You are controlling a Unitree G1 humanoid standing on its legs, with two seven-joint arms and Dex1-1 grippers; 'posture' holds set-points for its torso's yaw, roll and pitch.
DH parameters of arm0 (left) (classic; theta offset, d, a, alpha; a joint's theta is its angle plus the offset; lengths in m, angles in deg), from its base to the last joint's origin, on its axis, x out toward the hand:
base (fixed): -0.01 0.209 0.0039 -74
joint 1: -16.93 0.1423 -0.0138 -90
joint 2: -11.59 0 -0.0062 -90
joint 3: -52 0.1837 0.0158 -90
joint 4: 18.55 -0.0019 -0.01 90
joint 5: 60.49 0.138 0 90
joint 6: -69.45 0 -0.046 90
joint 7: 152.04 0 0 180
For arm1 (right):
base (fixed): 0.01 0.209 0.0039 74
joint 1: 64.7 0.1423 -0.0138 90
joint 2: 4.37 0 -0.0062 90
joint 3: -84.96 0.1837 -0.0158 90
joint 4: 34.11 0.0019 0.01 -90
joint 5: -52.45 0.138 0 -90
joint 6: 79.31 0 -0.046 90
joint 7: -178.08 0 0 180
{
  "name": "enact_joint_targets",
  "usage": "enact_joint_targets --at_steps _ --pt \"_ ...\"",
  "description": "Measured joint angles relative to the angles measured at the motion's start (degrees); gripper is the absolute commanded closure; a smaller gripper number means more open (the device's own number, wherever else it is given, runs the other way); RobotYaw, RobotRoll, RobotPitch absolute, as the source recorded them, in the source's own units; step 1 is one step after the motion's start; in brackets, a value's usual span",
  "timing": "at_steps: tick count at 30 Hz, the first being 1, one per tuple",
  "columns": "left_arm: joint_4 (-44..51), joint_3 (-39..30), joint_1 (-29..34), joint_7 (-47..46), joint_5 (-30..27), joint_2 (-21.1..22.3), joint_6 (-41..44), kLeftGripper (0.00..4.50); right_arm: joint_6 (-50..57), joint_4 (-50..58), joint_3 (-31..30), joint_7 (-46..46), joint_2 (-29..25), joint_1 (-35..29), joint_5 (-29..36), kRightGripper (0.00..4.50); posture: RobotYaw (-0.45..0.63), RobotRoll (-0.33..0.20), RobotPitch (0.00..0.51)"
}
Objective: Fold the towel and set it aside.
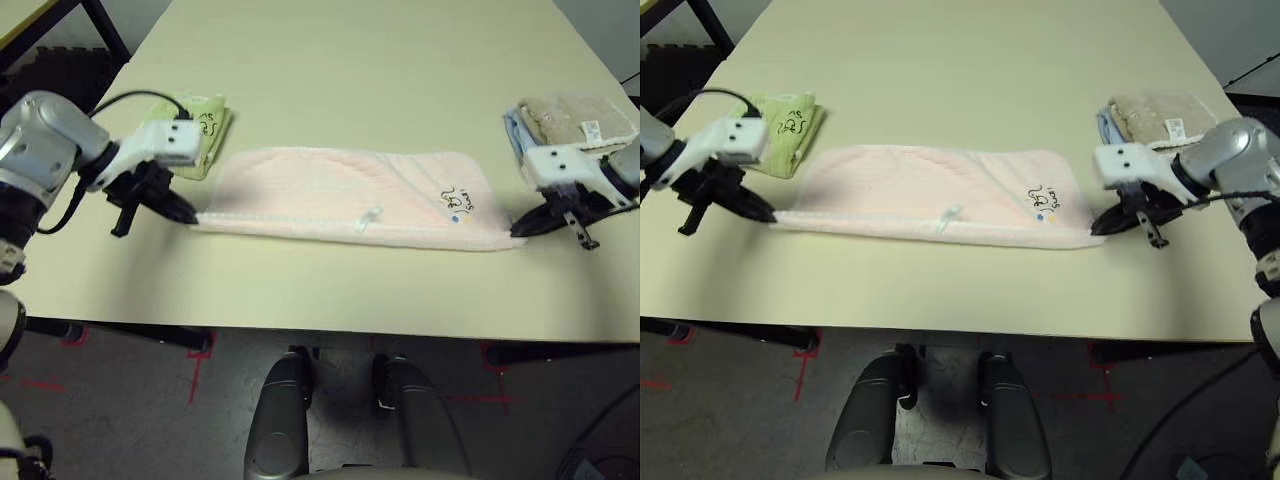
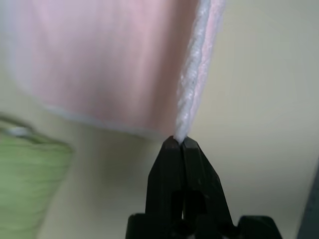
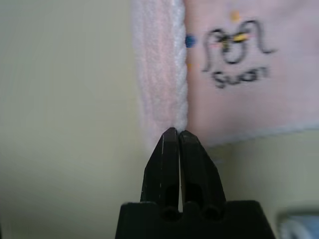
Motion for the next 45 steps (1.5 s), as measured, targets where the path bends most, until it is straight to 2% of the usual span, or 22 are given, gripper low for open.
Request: enact_joint_targets --at_steps 2,5,11,16,22,29,33,34,36,37,38,41,45 --pt "-5.4 -2.4 -1.8 -0.7 2.8 -2.7 -1.2 4.46 -1.5 -2.9 1.1 2.6 1.7 1.4 -2.2 4.5 0.1 0.0 0.222" --pt "-13.6 -6.5 -3.5 -7.0 7.3 -7.1 -3.1 4.46 -3.7 -7.0 3.1 9.0 4.7 3.3 -5.4 4.5 0.1 0.0 0.224" --pt "-21.3 -12.5 -4.0 -15.6 13.0 -11.5 -5.6 4.46 -5.5 -11.6 5.3 19.5 8.0 5.4 -10.8 4.5 0.1 0.0 0.227" --pt "-23.8 -16.1 -5.1 -22.0 16.2 -14.6 -6.9 4.46 -6.3 -13.0 5.6 27.4 8.9 5.7 -14.9 4.5 0.1 0.0 0.226" --pt "-25.8 -19.3 -5.1 -29.0 19.3 -18.3 -8.1 4.46 -6.6 -14.1 5.7 30.7 9.0 5.7 -18.4 4.5 0.1 0.0 0.228" --pt "-26.1 -20.7 -5.1 -29.7 22.1 -19.8 -8.2 4.46 -7.2 -15.4 5.8 34.4 9.7 5.1 -20.8 4.5 0.1 0.0 0.231" --pt "-26.2 -21.2 -5.0 -29.3 23.9 -19.8 -8.3 4.46 -8.4 -16.0 5.7 39.8 10.9 4.8 -22.7 4.5 0.1 0.0 0.231" --pt "-26.2 -21.2 -5.0 -29.0 24.3 -19.8 -8.2 4.5 -8.6 -16.0 5.8 40.8 11.0 4.8 -22.9 3.93 0.09 0.0 0.23" --pt "-26.3 -21.2 -4.9 -28.7 25.3 -19.7 -8.2 4.5 -8.7 -16.4 6.0 42.2 11.1 4.8 -23.4 3.43 0.1 0.0 0.23" --pt "-26.5 -21.2 -4.8 -28.5 25.9 -19.4 -8.1 4.5 -8.7 -16.9 6.1 42.8 11.1 4.8 -23.6 2.98 0.1 0.0 0.23" --pt "-27.0 -21.3 -4.7 -28.4 26.2 -19.1 -7.9 4.29 -8.8 -17.2 6.5 43.4 11.2 4.8 -23.6 2.63 0.1 0.0 0.228" --pt "-27.9 -21.7 -4.4 -27.9 26.7 -18.7 -7.1 3.48 -9.3 -17.2 8.4 44.4 11.8 4.8 -23.1 1.53 0.09 0.0 0.227" --pt "-27.8 -24.4 -4.4 -28.4 26.3 -18.4 -6.8 1.9 -9.4 -17.1 12.2 43.5 12.7 5.1 -20.9 0.02 0.09 0.0 0.223"
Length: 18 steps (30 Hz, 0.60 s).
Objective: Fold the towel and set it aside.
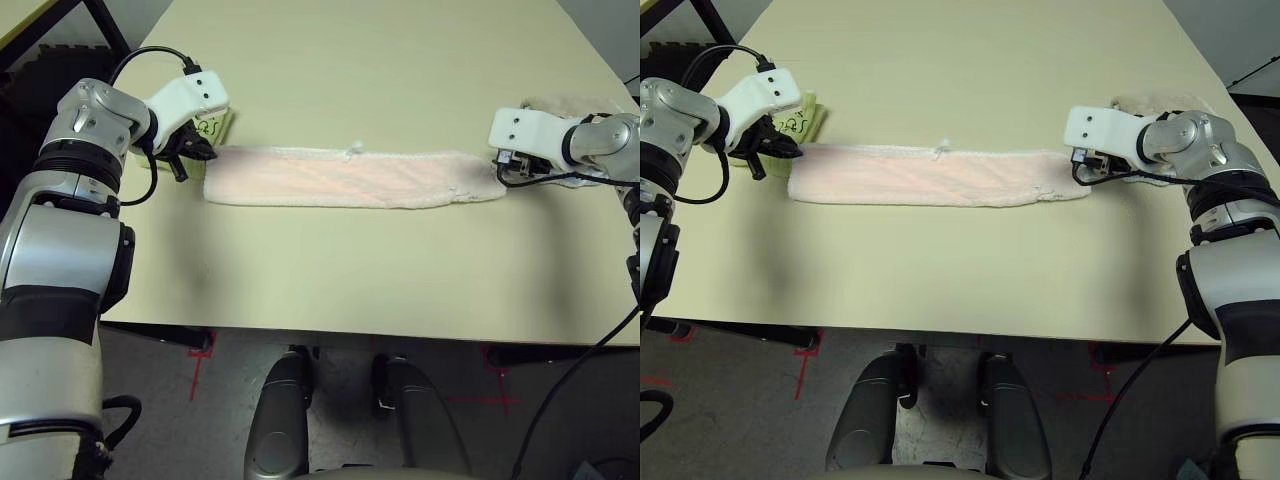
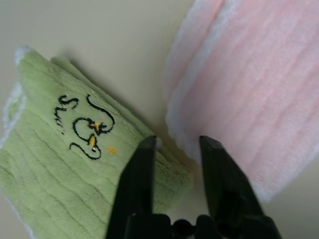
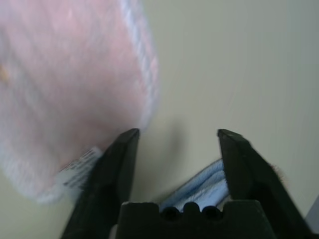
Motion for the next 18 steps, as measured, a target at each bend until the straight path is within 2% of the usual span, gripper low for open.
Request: enact_joint_targets --at_steps 5,8,10,12,15,18 --pt "0.5 -8.9 -0.5 -7.3 -4.4 0.2 -3.4 0.02 1.6 1.3 5.2 -7.3 -0.1 0.1 5.0 0.0 0.09 0.0 0.22" --pt "1.7 -13.0 -0.6 -11.8 -6.8 0.2 -7.0 0.02 3.3 3.5 7.9 -11.4 -0.1 -1.0 8.1 0.0 0.1 0.0 0.217" --pt "2.3 -15.3 -0.9 -11.6 -8.6 0.3 -7.8 0.02 5.1 5.3 10.5 -14.6 0.2 -2.3 11.2 0.0 0.1 0.0 0.214" --pt "2.7 -17.1 -1.1 -6.5 -10.7 0.4 -5.9 0.02 8.2 7.3 13.9 -18.4 1.1 -3.7 15.6 0.0 0.1 0.0 0.213" --pt "5.1 -18.5 -0.3 7.2 -14.3 0.7 0.2 0.02 17.0 12.2 18.8 -24.3 2.4 -5.9 23.0 0.0 0.1 0.0 0.213" --pt "10.3 -21.2 4.1 19.3 -19.9 0.8 5.0 0.02 29.6 18.7 22.8 -27.0 2.5 -8.9 29.5 0.0 0.1 0.0 0.214"
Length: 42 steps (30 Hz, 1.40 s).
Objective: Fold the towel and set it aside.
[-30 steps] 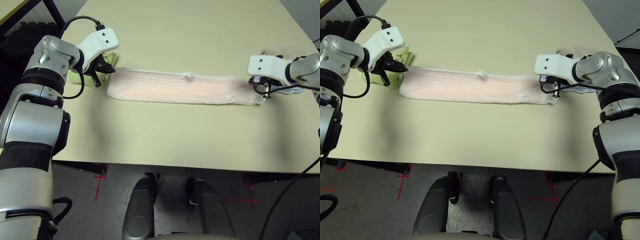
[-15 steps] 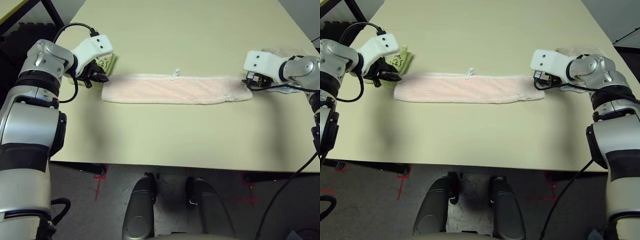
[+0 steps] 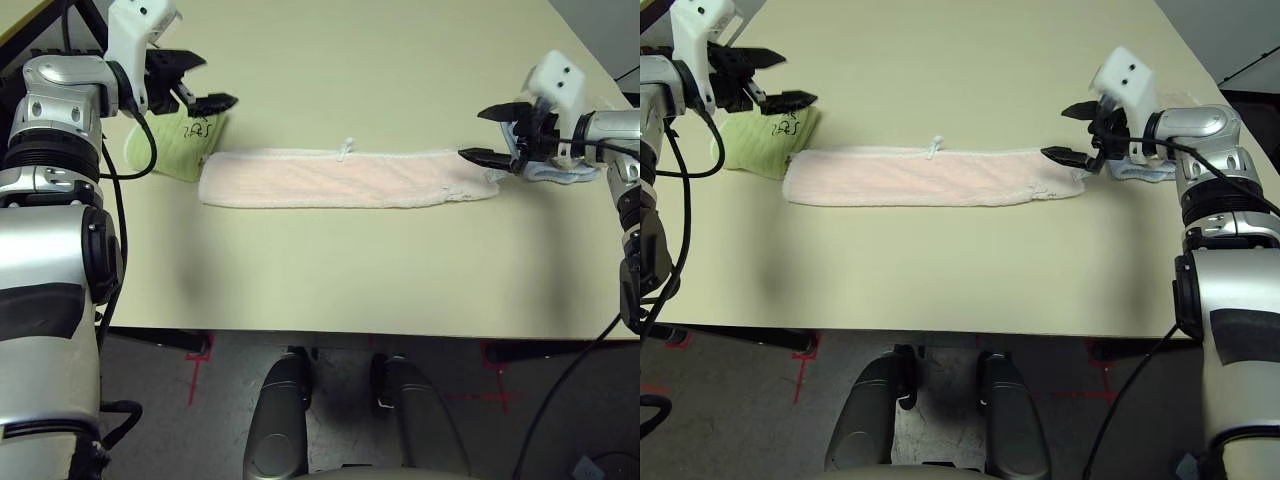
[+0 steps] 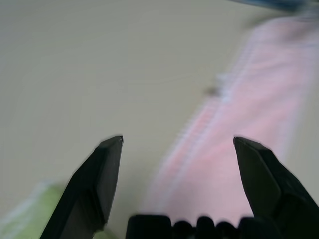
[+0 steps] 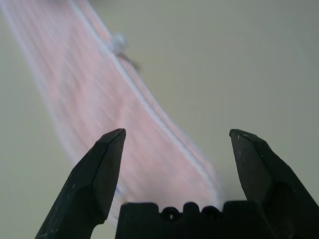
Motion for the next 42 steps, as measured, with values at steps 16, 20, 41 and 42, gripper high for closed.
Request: enact_joint_targets --at_steps 16,20,41,42 --pt "16.2 -2.0 19.5 5.6 -7.9 -3.4 -7.8 0.02 38.0 24.5 14.0 18.8 4.5 -14.2 18.6 0.0 0.07 0.0 0.221" --pt "13.3 -2.5 19.5 2.4 -8.0 -4.5 -10.2 0.02 45.6 30.1 20.1 24.7 5.1 -19.8 24.1 0.0 0.05 0.0 0.224" --pt "3.1 -2.6 13.6 -0.2 -7.7 -7.2 -12.3 0.02 62.7 45.8 35.6 52.4 15.9 -32.9 38.0 0.0 0.05 0.0 0.226" --pt "3.2 -2.6 13.6 0.0 -7.7 -7.2 -12.3 0.02 61.8 44.5 35.6 53.7 16.7 -31.8 37.9 0.0 0.05 0.0 0.226"
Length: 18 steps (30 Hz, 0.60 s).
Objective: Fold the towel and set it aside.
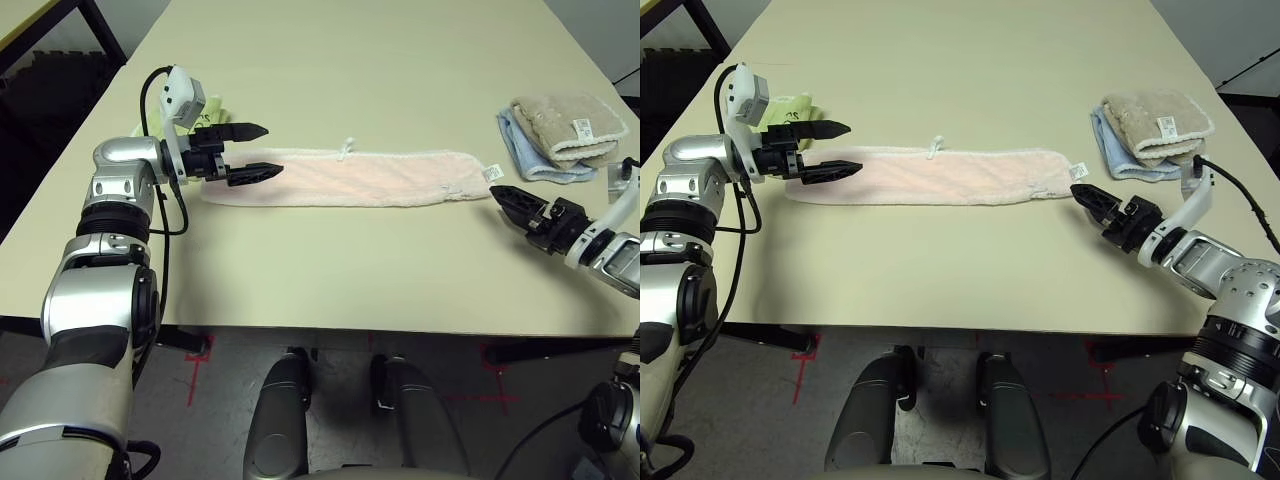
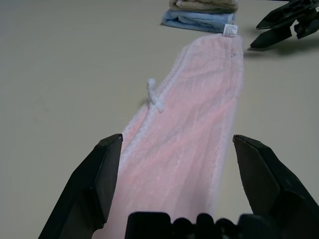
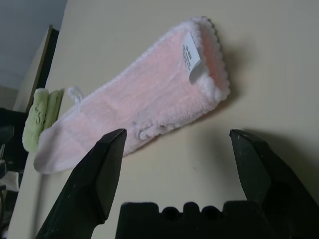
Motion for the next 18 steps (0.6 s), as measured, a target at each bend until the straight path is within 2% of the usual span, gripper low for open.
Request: enact_joint_targets --at_steps 10,16,18 --pt "0.0 0.1 -0.4 1.2 0.0 0.0 0.1 0.02 -8.1 -6.1 -0.5 3.5 3.2 3.1 0.0 0.0 0.07 0.0 0.221" --pt "0.0 0.2 -0.4 1.8 0.3 0.2 0.2 0.02 -9.5 -6.7 -0.5 5.0 3.9 3.6 0.7 0.0 0.06 0.0 0.221" --pt "0.0 0.2 -0.4 1.9 0.4 0.3 0.2 0.0 -9.7 -6.7 -0.5 5.7 4.1 3.6 1.0 0.58 0.06 0.0 0.221"
